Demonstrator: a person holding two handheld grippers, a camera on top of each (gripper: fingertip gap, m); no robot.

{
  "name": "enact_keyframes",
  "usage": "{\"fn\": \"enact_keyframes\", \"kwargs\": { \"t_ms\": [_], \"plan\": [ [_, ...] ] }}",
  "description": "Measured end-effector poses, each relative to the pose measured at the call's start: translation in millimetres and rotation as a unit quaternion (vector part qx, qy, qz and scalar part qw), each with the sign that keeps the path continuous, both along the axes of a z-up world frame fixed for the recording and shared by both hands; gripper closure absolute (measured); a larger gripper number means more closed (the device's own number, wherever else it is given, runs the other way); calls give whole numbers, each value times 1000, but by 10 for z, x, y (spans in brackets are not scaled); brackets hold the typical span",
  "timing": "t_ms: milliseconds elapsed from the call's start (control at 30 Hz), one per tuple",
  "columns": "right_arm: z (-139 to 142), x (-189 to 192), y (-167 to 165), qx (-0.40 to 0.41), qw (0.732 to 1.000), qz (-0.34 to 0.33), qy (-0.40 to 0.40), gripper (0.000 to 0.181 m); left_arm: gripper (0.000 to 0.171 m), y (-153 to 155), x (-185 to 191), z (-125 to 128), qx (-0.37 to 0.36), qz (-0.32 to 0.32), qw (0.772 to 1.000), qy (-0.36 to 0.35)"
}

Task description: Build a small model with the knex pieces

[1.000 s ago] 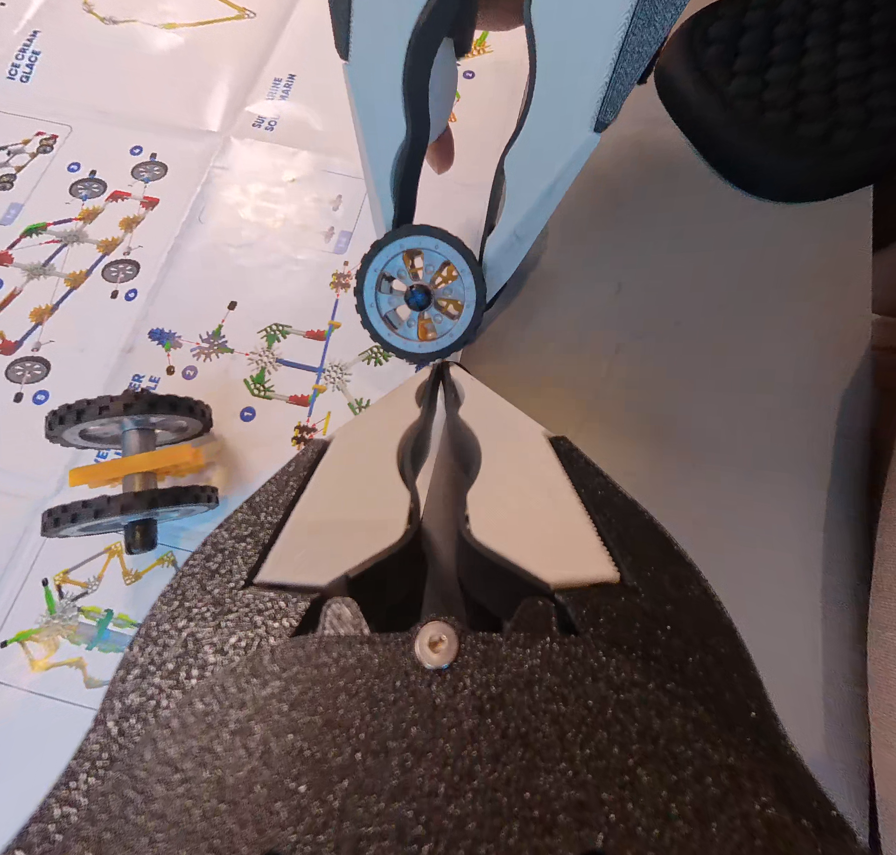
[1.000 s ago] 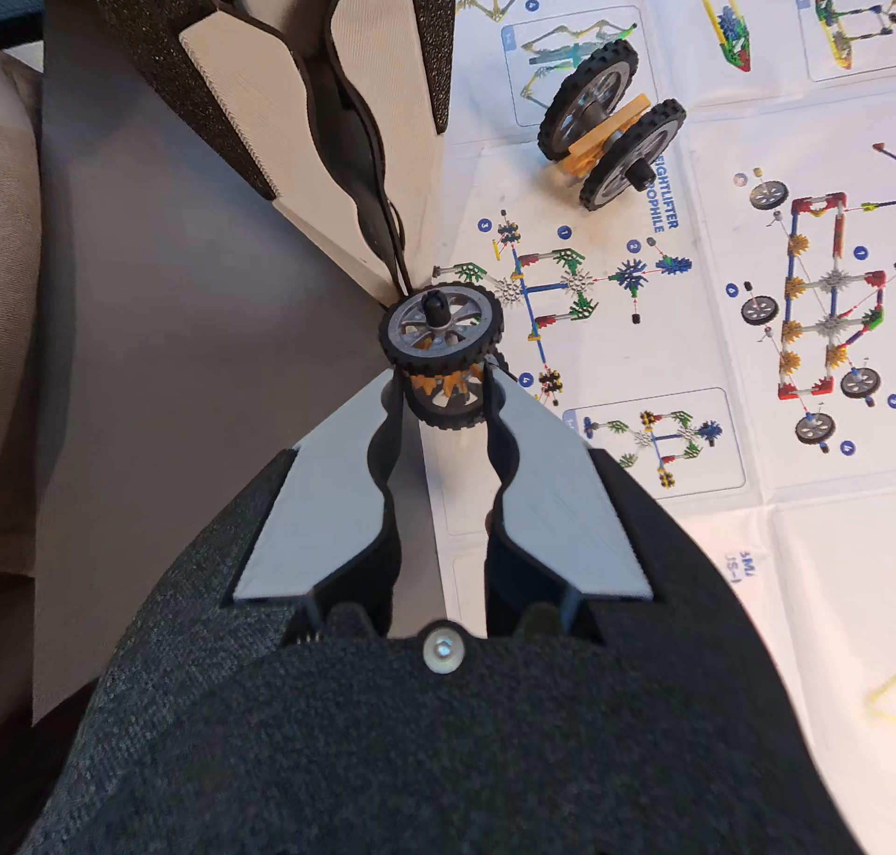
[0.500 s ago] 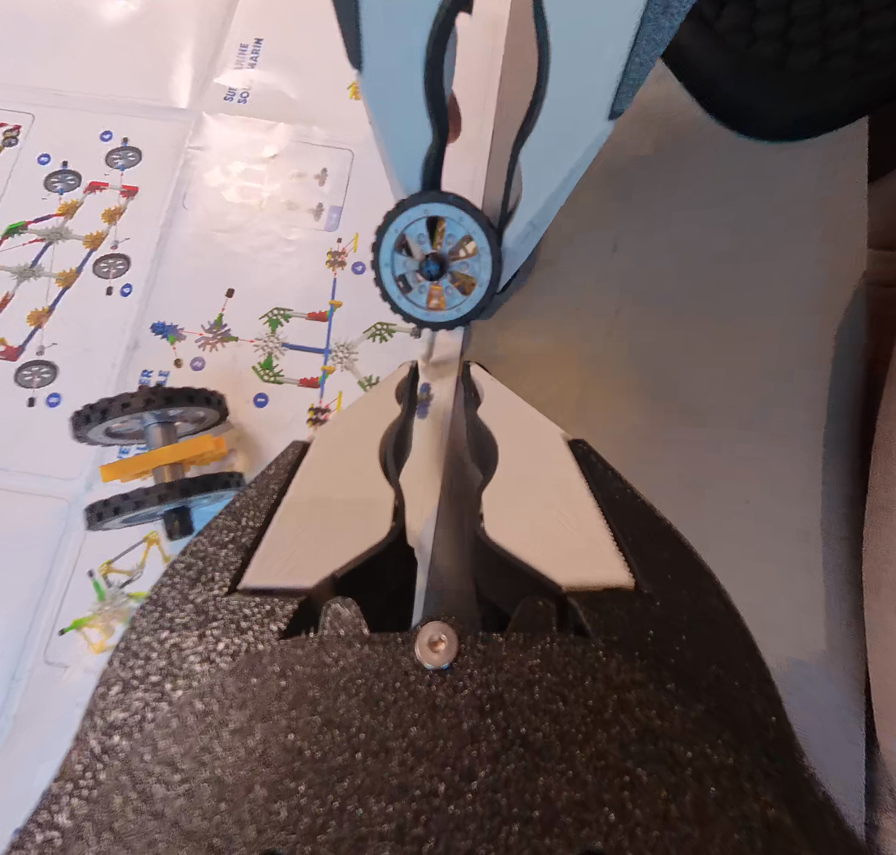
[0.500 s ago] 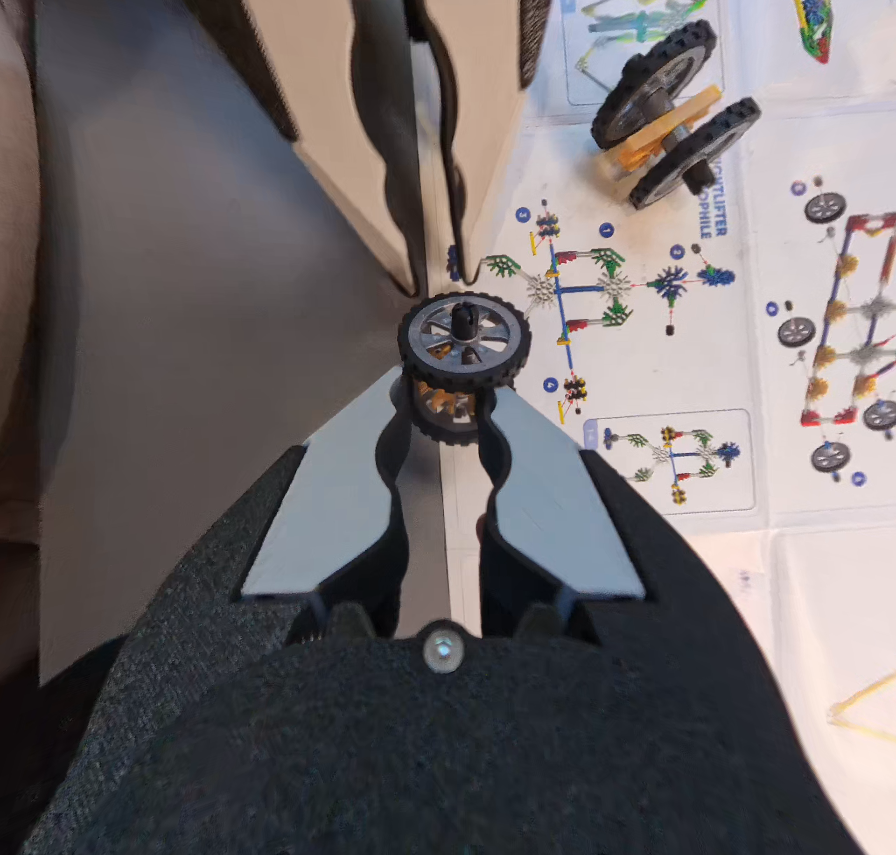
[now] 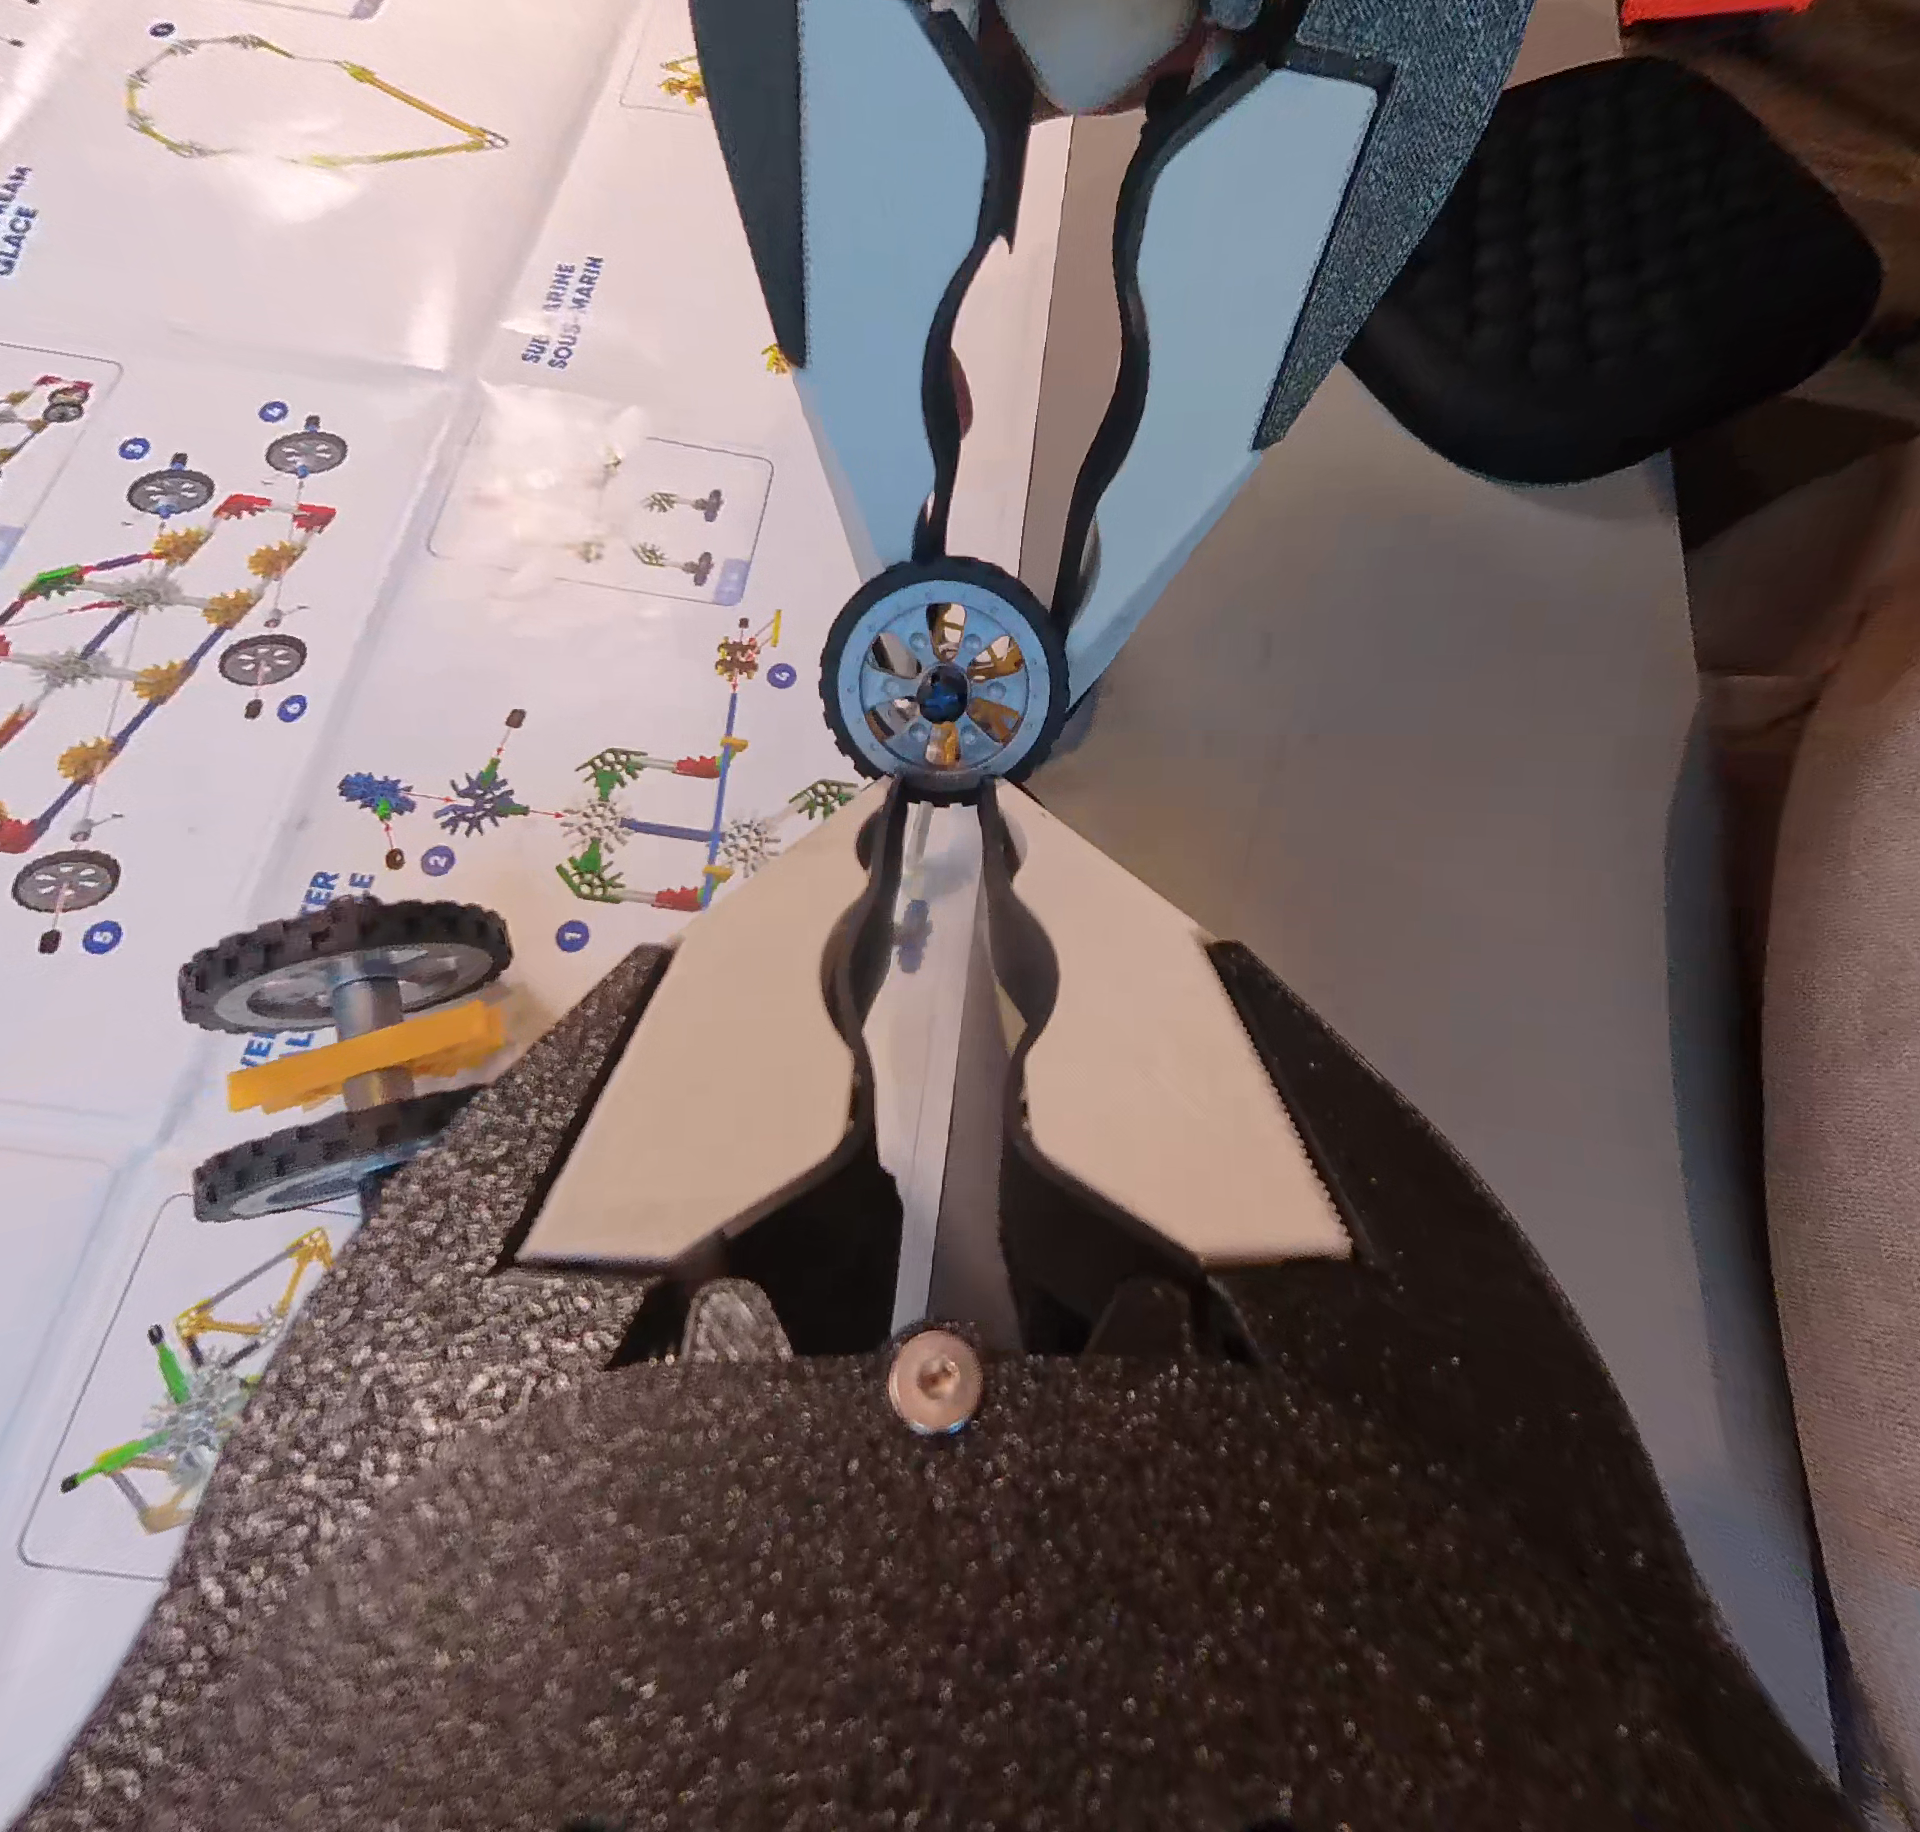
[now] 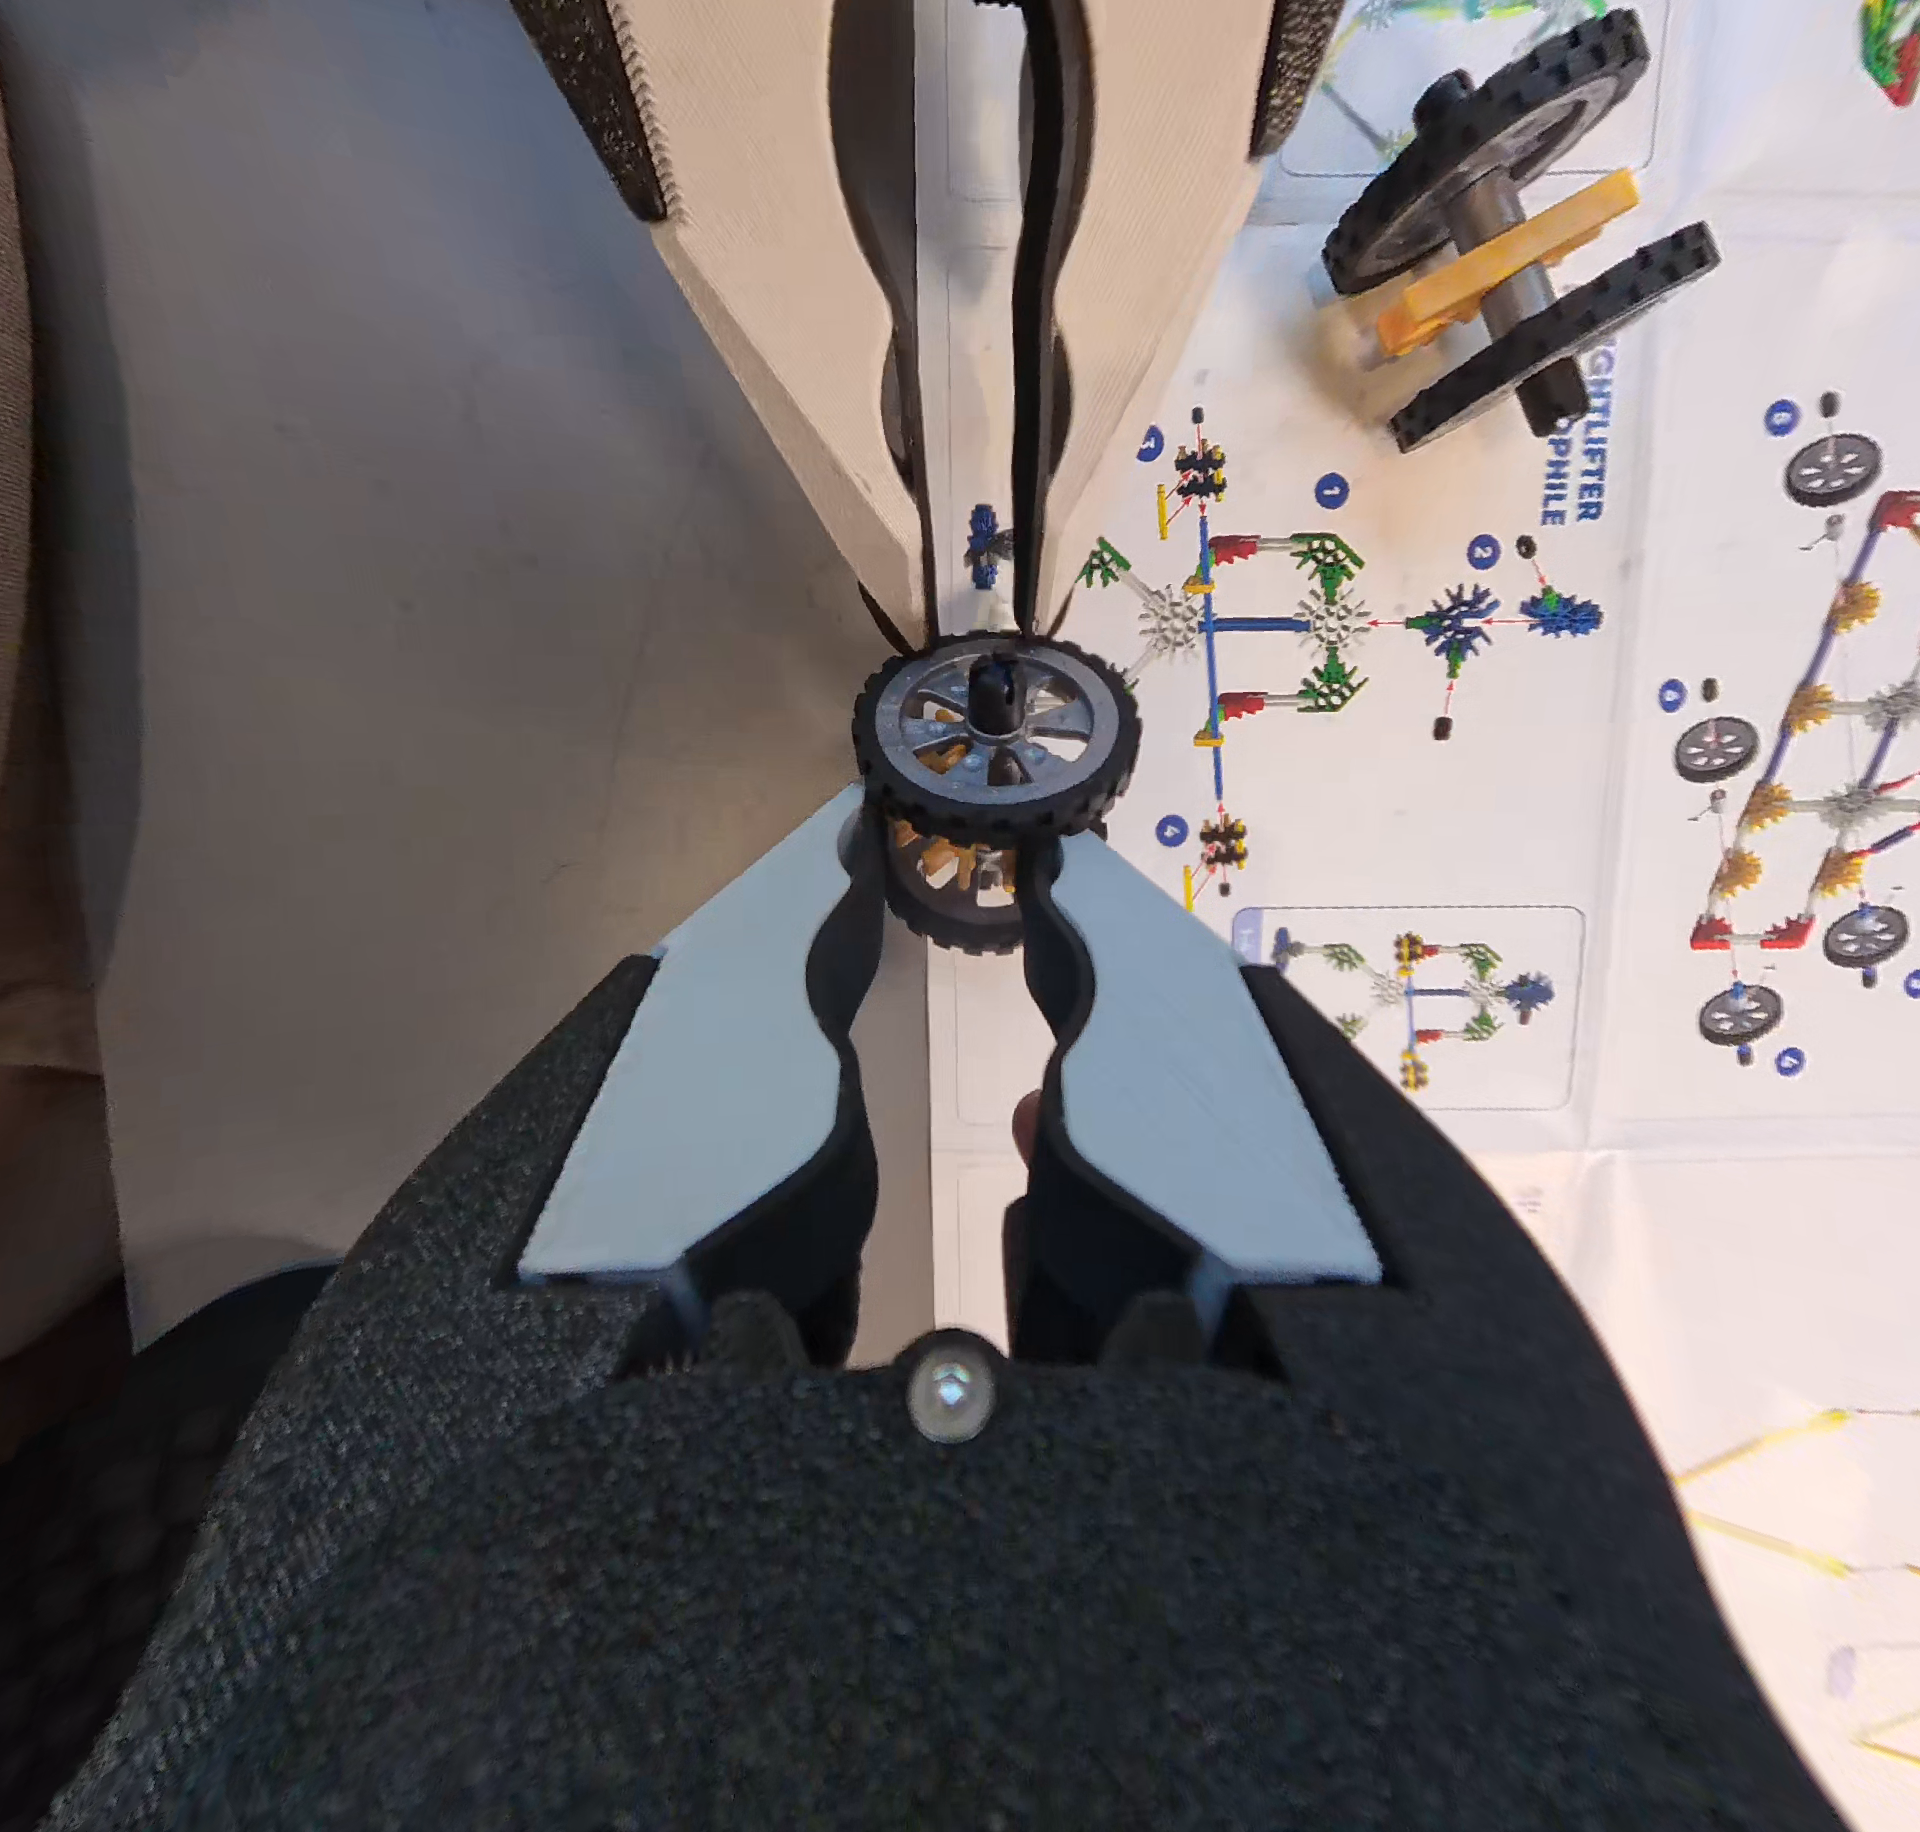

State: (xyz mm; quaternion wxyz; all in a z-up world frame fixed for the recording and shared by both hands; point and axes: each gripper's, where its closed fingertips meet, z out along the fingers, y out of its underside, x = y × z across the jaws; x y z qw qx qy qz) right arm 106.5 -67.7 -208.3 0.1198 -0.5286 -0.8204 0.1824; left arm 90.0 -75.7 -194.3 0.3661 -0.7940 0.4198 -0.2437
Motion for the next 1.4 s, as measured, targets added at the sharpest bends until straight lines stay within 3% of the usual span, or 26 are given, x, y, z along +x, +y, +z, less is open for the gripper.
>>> {"fn": "enact_keyframes", "kwargs": {
  "t_ms": [200,767,933,1067,1167,1400],
  "plan": [
    [-12,23,13,-6,996,5,-89,161,163,24,12,-45,-55,-26,997,46],
    [-3,51,36,-96,968,-62,-224,162,171,125,29,-72,-158,-3,983,-96],
    [-1,48,46,-112,953,-104,-263,161,171,147,21,-86,-117,21,990,-78],
    [-28,11,22,-78,944,-95,-307,163,171,169,-8,-283,-62,19,997,44],
    [-11,-3,16,-74,940,-102,-318,160,171,152,-51,-282,-63,20,997,50],
    [9,7,-37,-118,955,-120,-244,159,171,125,-69,-274,-67,13,997,25]
  ]
}}
